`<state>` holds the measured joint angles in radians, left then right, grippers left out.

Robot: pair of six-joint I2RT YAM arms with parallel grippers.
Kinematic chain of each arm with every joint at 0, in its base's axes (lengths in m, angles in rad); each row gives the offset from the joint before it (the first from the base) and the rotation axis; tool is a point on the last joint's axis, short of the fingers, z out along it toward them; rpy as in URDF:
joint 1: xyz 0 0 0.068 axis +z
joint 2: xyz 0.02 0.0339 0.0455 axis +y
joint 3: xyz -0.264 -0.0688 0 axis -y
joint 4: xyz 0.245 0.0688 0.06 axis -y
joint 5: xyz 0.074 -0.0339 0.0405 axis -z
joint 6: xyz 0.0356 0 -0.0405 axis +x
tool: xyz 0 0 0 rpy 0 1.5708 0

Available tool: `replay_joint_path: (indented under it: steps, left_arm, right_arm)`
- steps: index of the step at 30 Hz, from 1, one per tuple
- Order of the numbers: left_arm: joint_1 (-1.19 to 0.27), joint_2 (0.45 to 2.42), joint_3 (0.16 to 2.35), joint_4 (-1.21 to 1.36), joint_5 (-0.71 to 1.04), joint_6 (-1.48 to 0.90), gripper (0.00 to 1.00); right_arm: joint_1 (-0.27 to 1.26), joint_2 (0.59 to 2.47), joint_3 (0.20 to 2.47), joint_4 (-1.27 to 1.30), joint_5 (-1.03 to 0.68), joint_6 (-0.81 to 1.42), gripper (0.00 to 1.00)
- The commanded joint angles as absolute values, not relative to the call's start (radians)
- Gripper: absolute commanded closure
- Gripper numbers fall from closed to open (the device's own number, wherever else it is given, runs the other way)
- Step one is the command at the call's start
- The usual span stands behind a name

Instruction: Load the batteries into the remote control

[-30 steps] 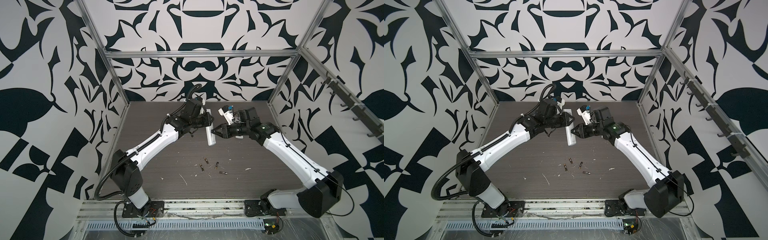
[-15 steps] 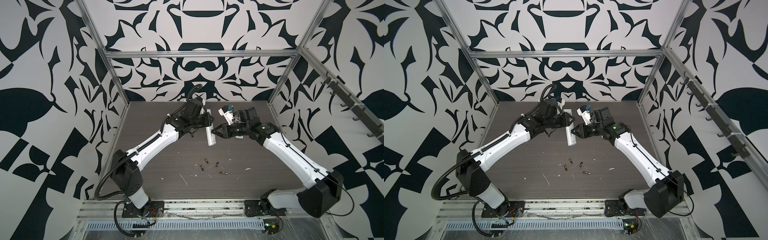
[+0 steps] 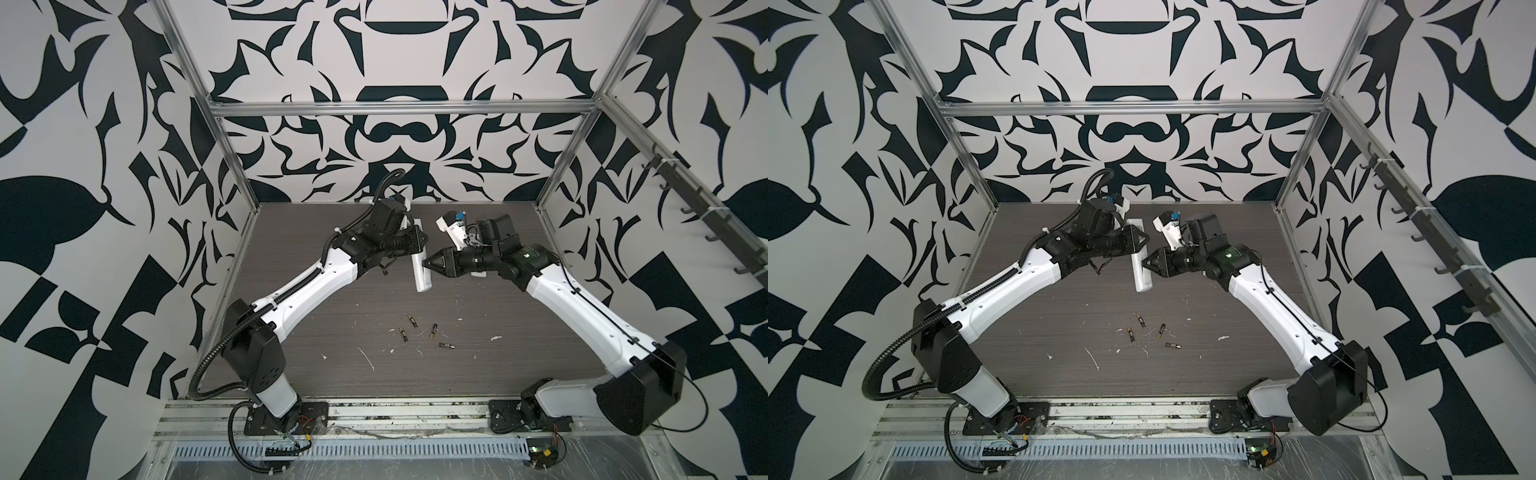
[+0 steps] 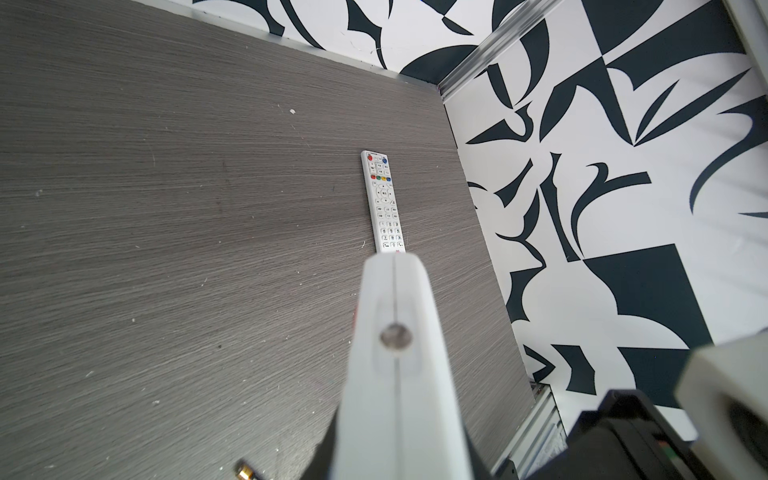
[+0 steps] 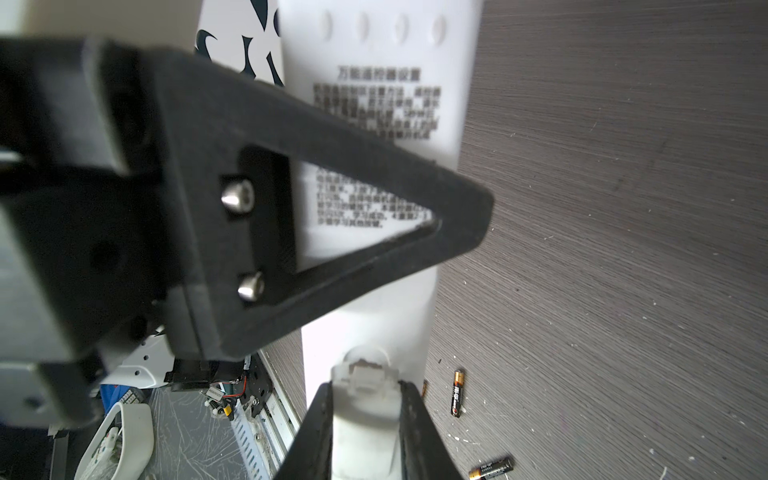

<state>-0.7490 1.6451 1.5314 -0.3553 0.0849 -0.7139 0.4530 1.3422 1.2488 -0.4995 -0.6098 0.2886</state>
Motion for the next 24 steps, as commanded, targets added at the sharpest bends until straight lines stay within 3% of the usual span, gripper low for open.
replay_joint_path:
  steps: [1,24]
  left_arm:
    - [-0.755,1.639,1.547,-0.368,0.067,-0.726,1.00]
    - [-0.716,1.597,1.430,-0.327,0.042,-0.794,1.00]
  right_arm:
    - [0.452,1.321,1.284,-0.489,-0.601,0.268,0.83]
    - [0.480,1.280,1.303,-0.464,-0.558,0.247,0.84]
